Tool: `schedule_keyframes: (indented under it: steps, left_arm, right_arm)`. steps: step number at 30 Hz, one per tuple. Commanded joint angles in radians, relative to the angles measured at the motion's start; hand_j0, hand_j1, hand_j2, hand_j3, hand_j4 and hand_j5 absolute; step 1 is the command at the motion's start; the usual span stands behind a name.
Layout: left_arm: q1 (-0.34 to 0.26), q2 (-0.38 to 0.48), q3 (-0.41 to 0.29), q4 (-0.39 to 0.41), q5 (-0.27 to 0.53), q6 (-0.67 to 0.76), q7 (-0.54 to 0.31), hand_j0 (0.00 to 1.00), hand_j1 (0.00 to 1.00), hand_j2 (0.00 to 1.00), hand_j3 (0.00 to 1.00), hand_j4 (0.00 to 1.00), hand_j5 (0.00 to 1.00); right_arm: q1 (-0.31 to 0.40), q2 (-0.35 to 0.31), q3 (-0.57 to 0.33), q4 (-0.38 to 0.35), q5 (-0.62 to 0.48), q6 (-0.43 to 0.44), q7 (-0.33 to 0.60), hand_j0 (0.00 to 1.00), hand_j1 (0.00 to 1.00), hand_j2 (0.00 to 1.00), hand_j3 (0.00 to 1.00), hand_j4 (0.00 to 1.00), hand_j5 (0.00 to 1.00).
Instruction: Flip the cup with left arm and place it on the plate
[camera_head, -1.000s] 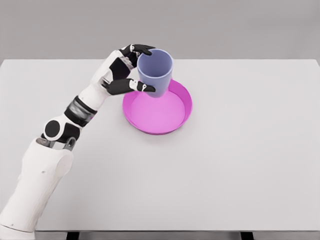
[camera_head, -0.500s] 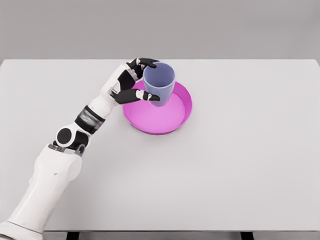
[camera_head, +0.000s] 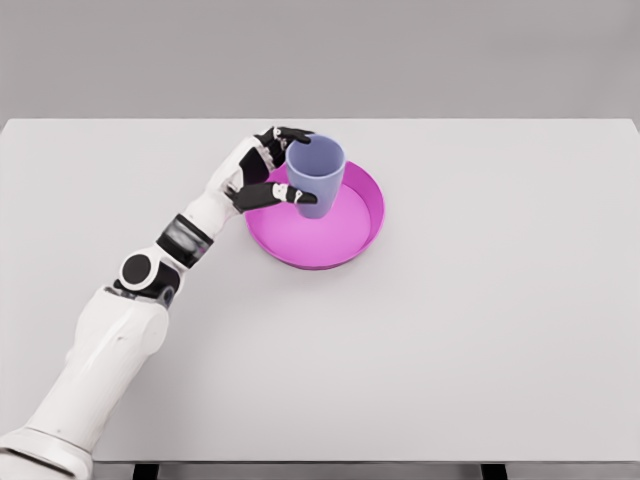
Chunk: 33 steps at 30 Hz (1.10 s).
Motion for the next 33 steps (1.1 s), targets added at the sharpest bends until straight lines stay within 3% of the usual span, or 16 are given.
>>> schedule_keyframes:
  steps: [1, 9, 18, 25, 33]
  left_arm:
    - [0.000, -0.005, -0.016, 0.029, 0.005, 0.000, 0.000, 0.52, 0.52, 0.52, 0.52, 0.52, 0.52]
    - [-0.003, -0.007, -0.022, 0.038, 0.003, -0.002, 0.000, 0.53, 0.53, 0.53, 0.53, 0.53, 0.53]
    - [-0.008, -0.007, -0.021, 0.032, 0.005, 0.000, 0.000, 0.68, 0.68, 0.68, 0.68, 0.68, 0.68]
    - [-0.009, -0.009, -0.024, 0.040, 0.003, 0.000, 0.002, 0.68, 0.68, 0.68, 0.68, 0.68, 0.68]
    - [-0.037, -0.038, -0.022, 0.132, -0.003, -0.002, 0.002, 0.67, 0.67, 0.67, 0.67, 0.67, 0.67]
  right_arm:
    - [0.000, 0.000, 0.000, 0.000, 0.000, 0.000, 0.000, 1.00, 1.00, 1.00, 1.00, 1.00, 1.00]
    - [0.000, 0.000, 0.000, 0.000, 0.000, 0.000, 0.000, 1.00, 1.00, 1.00, 1.00, 1.00, 1.00]
    - [0.000, 0.000, 0.000, 0.000, 0.000, 0.000, 0.000, 1.00, 1.00, 1.00, 1.00, 1.00, 1.00]
    - [-0.002, 0.000, 0.000, 0.000, 0.000, 0.000, 0.000, 1.00, 1.00, 1.00, 1.00, 1.00, 1.00]
    - [0.000, 0.000, 0.000, 0.000, 0.000, 0.000, 0.000, 1.00, 1.00, 1.00, 1.00, 1.00, 1.00]
